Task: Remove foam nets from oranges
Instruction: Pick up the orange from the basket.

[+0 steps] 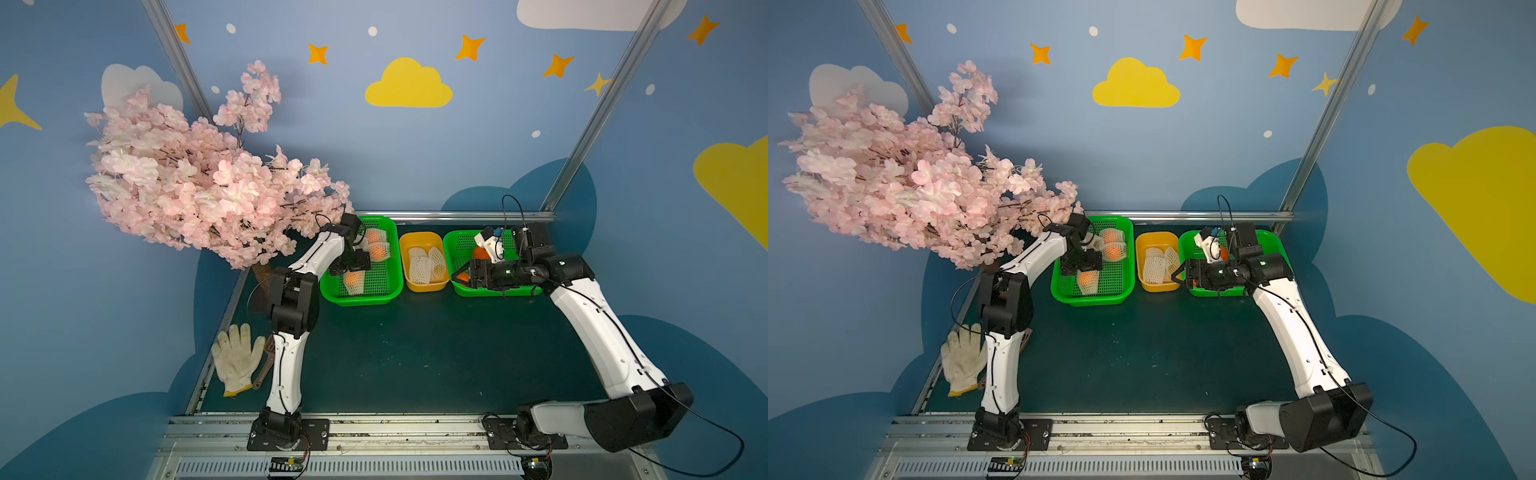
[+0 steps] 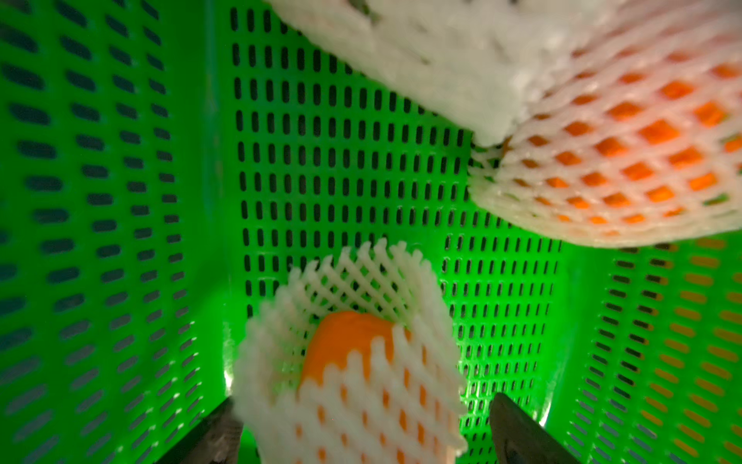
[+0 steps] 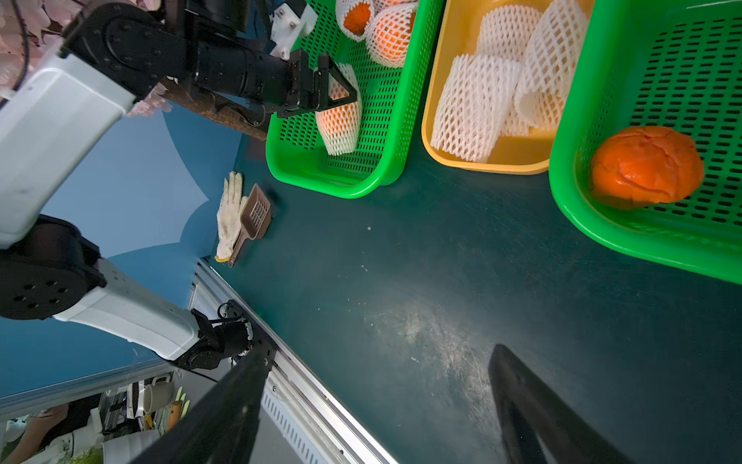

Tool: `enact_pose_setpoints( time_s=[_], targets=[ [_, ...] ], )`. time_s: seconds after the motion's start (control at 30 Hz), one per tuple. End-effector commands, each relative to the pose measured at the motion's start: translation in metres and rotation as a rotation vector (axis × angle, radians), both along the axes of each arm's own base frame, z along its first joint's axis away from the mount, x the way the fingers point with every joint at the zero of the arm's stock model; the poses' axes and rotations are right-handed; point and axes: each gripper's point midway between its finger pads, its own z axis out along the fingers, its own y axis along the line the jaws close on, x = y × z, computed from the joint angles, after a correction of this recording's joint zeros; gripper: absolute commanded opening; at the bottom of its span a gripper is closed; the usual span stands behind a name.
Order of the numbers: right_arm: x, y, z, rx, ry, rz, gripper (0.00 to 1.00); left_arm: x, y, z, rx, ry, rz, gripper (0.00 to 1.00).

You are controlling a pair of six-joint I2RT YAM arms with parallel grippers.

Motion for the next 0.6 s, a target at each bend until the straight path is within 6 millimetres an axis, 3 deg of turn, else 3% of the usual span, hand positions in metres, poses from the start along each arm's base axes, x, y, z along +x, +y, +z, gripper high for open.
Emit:
enact_pose_setpoints(
  time_s=[0.0, 0.17, 0.33, 0.57],
  targets=[
    [-0.002, 0.003, 0.007, 0.018, -0.025, 0.007, 0.86, 0.0, -0.001, -0.005, -0.002, 0.023, -0.021, 0.94],
    [-0.005, 0.001, 0.006, 0.014, -0.021, 0.002, 0.86, -0.002, 0.002, -0.019, 0.017, 0.071, -0.021, 0.9],
    [-0.007, 0.001, 0.002, 0.013, -0.01, 0.006, 0.86, 0.0, 0.002, -0.016, 0.014, 0.052, -0.026, 0.8],
    [-0.007, -0.002, -0.011, -0.017, 0.008, 0.009, 0.86, 0.0, -0.007, -0.005, -0.038, 0.039, -0.071, 0.55]
  ],
)
